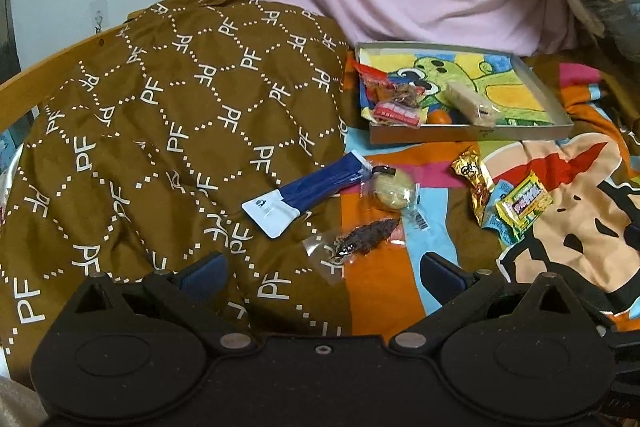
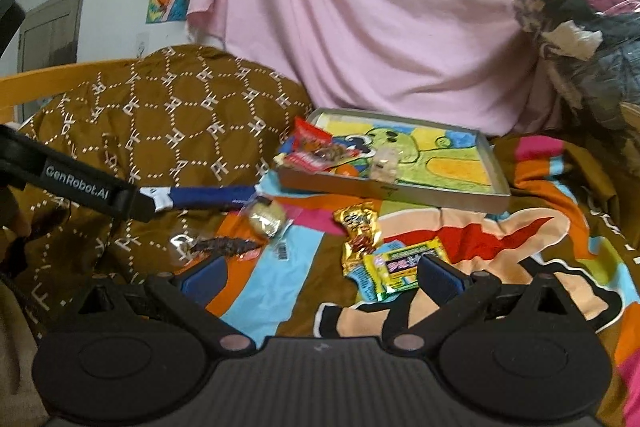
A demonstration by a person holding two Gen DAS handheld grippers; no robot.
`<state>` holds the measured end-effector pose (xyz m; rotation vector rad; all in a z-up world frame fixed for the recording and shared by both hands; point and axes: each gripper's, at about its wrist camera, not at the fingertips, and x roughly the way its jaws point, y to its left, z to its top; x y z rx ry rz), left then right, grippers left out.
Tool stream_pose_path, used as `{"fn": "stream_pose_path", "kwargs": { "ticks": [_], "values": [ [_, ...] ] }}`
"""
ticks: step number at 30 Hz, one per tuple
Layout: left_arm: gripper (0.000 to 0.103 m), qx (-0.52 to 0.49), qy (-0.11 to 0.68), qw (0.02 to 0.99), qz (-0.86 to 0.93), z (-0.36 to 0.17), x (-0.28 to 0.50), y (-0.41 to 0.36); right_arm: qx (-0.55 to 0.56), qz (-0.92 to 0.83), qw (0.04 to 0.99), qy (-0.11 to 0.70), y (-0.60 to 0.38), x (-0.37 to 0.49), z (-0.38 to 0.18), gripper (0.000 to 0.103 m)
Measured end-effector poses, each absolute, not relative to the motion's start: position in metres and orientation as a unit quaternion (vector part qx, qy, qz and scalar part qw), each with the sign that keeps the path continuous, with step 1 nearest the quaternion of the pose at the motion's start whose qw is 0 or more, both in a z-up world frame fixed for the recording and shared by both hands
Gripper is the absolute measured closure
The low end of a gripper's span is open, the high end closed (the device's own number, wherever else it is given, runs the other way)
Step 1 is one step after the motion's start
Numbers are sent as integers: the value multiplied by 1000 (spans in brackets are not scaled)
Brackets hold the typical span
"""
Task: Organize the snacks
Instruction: 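Move both tools from the tray toward the loose snacks on the bedspread, then grasp the blue tube pack with left tool while right tool grasps the round bun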
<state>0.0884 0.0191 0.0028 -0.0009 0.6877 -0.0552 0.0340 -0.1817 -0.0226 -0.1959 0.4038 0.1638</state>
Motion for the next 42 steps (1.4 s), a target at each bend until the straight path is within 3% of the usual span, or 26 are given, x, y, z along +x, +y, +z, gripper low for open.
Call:
{"fn": "stream_pose_path", "kwargs": {
  "ticks": [7, 17, 31, 42],
  "values": [
    [1, -7, 340, 940, -27, 9, 104, 28, -105, 110, 963, 221, -179, 44, -23, 0],
    [1, 114, 318, 939, -60, 8, 152, 31, -137, 129, 953, 235, -173, 84, -25, 0],
    [1, 185, 332, 918, -114, -18, 199, 19, -268, 256, 903, 219, -145, 152, -55, 0],
    [1, 231, 305, 909, -165, -35, 225, 14, -238, 240, 911, 238, -150, 205, -85, 0]
  ]
}}
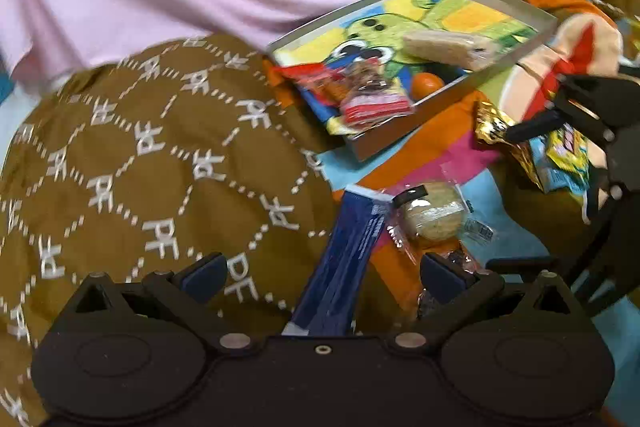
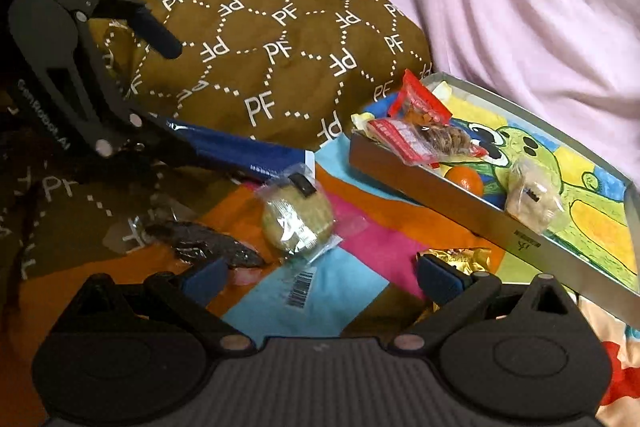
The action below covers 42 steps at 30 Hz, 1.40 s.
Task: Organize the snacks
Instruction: 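Grasp the blue tube pack with left tool while right tool grasps the round bun, then carry the blue tube and bun over the tray and lower them inside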
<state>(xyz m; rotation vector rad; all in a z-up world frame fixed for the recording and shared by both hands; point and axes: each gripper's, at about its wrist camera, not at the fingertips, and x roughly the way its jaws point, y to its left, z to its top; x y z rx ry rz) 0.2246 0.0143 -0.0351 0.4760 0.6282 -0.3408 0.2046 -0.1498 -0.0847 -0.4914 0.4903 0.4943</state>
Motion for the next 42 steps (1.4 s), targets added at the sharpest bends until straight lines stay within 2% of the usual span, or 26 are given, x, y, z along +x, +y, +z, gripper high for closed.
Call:
{"fn": "stream_pose_path", "kwargs": {
  "ticks": [9, 17, 23, 27, 33, 36, 38, 42],
  "values": [
    [1, 277, 305, 883, -226, -49, 228, 7, -285, 267, 896, 211, -141, 214, -93, 0],
    [1, 238, 368, 866, -241, -56, 245, 14, -298, 297, 886, 192, -137, 223, -94, 0],
    [12, 191, 392, 869, -235, -54, 255, 22, -300, 287, 890, 188, -130, 235, -96, 0],
    [23, 184, 403, 867, -226, -55, 258, 23, -286, 293, 892, 189, -129, 243, -97, 1],
    [47, 164, 411, 875, -197, -54, 262, 26, -291, 308, 885, 196, -123, 242, -101, 21],
    [53, 152, 413, 877, -195, -51, 263, 27, -285, 313, 883, 204, -121, 241, -101, 32],
    [58, 148, 416, 876, -196, -50, 262, 27, -286, 307, 883, 211, -119, 240, -102, 48],
    [67, 144, 423, 869, -210, -50, 257, 24, -289, 297, 882, 223, -118, 236, -104, 49]
  ]
}}
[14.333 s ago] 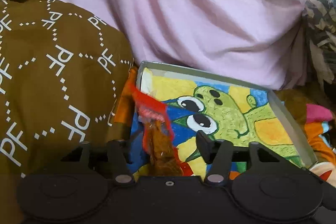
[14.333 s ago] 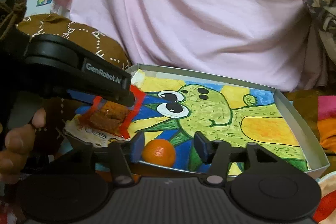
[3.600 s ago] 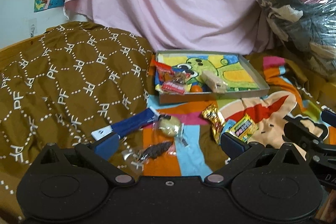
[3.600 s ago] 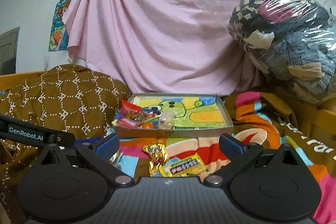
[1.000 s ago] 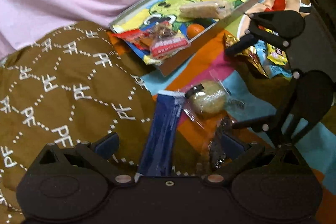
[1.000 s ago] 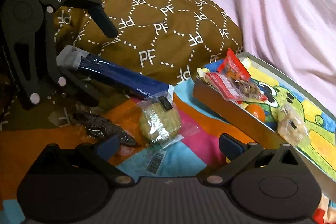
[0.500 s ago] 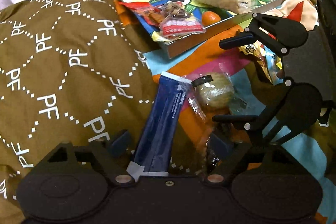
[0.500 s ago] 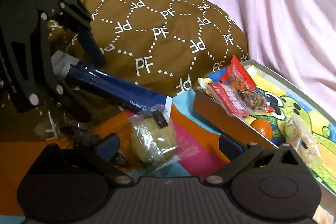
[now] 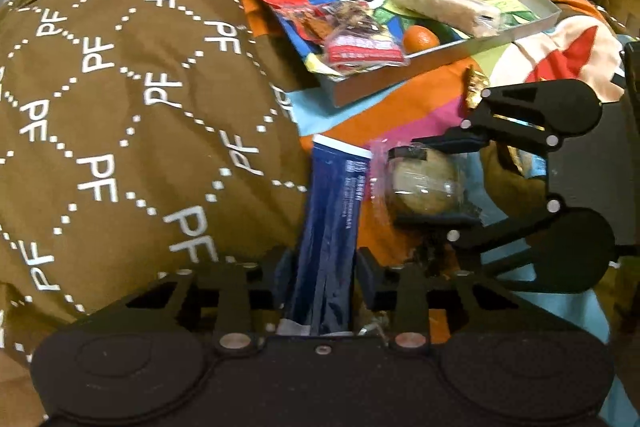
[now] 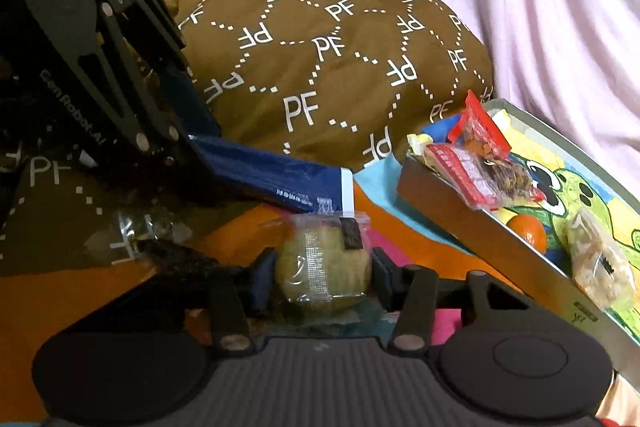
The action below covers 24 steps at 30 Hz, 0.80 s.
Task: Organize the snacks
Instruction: 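Carry the blue tube and bun over the tray and lower them inside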
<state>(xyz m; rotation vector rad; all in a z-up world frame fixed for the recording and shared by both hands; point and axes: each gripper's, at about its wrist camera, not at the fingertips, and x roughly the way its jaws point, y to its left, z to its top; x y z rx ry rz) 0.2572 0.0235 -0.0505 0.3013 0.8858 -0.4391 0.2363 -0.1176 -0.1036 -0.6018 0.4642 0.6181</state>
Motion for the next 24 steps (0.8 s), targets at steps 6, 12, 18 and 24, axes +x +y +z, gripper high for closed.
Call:
{"fn": "stream_pose_path", "kwargs": {
  "ticks": [6, 12, 18, 24],
  "values": [
    [68, 145, 438, 860, -218, -57, 254, 13, -260, 281, 885, 264, -120, 225, -100, 50],
    [67, 133, 465, 849, -214, -69, 257, 10, -234, 257, 886, 306, -129, 211, -97, 49],
    [67, 122, 464, 852, -210, -69, 256, 10, -200, 249, 891, 322, -134, 208, -98, 46],
    [71, 94, 469, 853, -210, -70, 255, 7, -164, 246, 894, 338, -139, 215, -100, 46]
  ]
}}
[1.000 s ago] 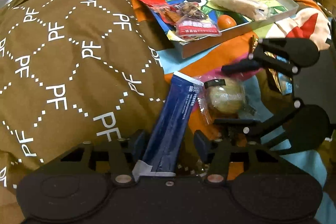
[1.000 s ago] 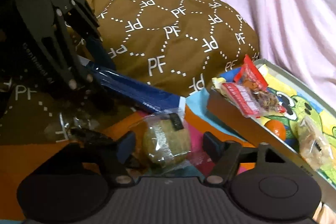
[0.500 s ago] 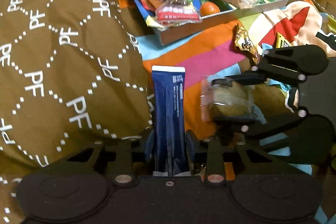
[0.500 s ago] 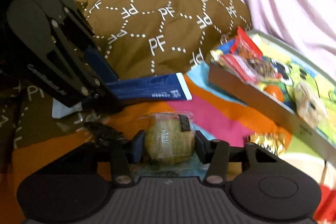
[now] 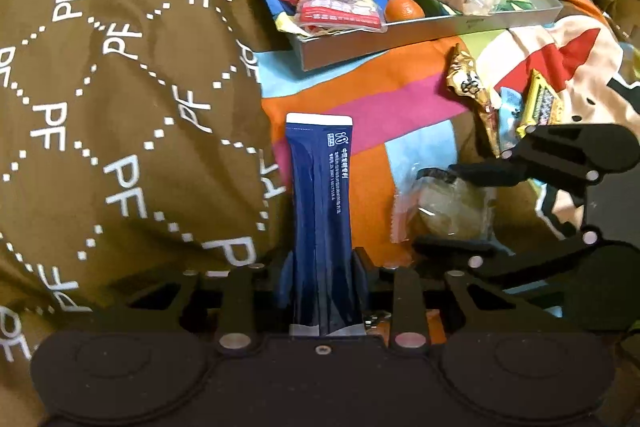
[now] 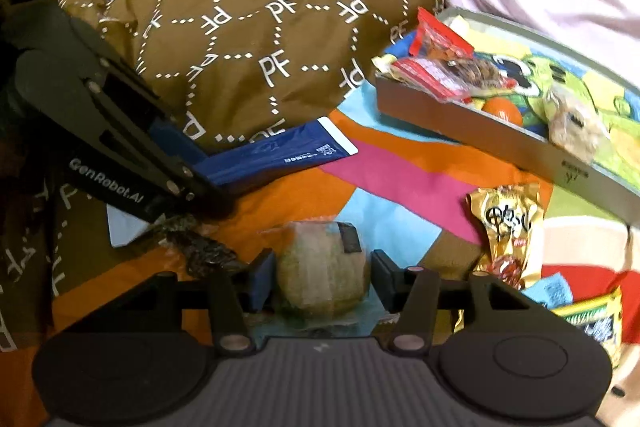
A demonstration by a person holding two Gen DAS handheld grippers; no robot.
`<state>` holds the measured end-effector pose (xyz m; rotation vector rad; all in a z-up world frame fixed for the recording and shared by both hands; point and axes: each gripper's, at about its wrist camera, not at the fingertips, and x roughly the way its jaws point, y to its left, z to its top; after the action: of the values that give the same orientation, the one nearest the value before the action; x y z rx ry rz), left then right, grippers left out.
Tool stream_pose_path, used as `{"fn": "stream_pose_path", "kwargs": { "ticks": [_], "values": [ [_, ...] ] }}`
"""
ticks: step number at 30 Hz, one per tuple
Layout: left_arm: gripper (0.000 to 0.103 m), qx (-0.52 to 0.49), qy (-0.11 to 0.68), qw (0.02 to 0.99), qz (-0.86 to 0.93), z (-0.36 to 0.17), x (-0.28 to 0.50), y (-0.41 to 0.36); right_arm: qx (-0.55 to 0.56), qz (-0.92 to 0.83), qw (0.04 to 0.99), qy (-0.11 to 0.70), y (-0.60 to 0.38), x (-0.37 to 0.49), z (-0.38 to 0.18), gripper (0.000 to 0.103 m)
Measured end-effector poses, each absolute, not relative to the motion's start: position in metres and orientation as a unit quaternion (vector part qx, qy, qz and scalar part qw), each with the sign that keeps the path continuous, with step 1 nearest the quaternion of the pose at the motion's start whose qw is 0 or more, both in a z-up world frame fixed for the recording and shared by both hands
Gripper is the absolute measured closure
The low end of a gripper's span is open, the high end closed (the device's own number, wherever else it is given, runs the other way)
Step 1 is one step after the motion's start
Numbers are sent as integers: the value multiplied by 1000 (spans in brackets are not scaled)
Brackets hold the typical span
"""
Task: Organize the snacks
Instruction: 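Carry the blue tube and bun over the tray and lower them inside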
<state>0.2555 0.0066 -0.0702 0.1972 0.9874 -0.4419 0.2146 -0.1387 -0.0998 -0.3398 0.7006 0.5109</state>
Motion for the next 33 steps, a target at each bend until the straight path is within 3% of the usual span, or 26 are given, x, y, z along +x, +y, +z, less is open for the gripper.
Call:
{"fn": "stream_pose_path", "kwargs": {
  "ticks": [8, 15, 27, 33],
  "values": [
    [74, 70, 473, 849, -225, -74, 246, -4, -171, 214, 899, 342, -140, 201, -97, 50],
    [75, 13, 488, 839, -241, -72, 238, -5, -331, 163, 894, 255, -120, 160, -93, 50],
    [75, -95, 484, 827, -270, -58, 221, 3, -457, 111, 867, 166, -143, 120, -74, 50],
    [75, -127, 450, 839, -280, -48, 215, -1, -444, 71, 884, 131, -173, 124, -60, 50]
  ]
}}
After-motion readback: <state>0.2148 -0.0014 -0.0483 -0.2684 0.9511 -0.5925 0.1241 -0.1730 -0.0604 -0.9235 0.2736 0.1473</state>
